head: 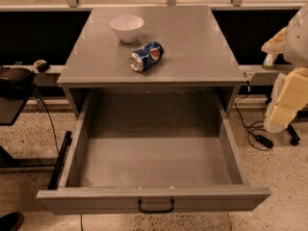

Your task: Place pepsi can into top drawer

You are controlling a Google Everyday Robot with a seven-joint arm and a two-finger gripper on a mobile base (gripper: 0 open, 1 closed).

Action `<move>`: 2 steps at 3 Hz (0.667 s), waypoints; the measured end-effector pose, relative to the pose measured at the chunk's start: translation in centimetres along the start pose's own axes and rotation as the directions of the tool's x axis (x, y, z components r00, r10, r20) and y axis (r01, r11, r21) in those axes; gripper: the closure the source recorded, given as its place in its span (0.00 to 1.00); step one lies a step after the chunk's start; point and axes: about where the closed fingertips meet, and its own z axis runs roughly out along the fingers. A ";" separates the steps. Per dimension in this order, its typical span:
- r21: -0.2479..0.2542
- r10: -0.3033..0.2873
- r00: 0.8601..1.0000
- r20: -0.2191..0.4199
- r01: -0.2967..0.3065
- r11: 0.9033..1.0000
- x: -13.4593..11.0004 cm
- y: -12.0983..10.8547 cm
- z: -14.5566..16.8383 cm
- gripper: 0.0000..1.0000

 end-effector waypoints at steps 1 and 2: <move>0.000 0.000 1.000 0.000 0.000 1.000 0.0 0.0 0.0 0.00; 0.061 -0.066 0.998 0.007 0.066 0.996 -1.1 -1.7 0.2 0.00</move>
Offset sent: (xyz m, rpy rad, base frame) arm 0.0504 0.0162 0.0086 -0.0631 -0.1641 0.1390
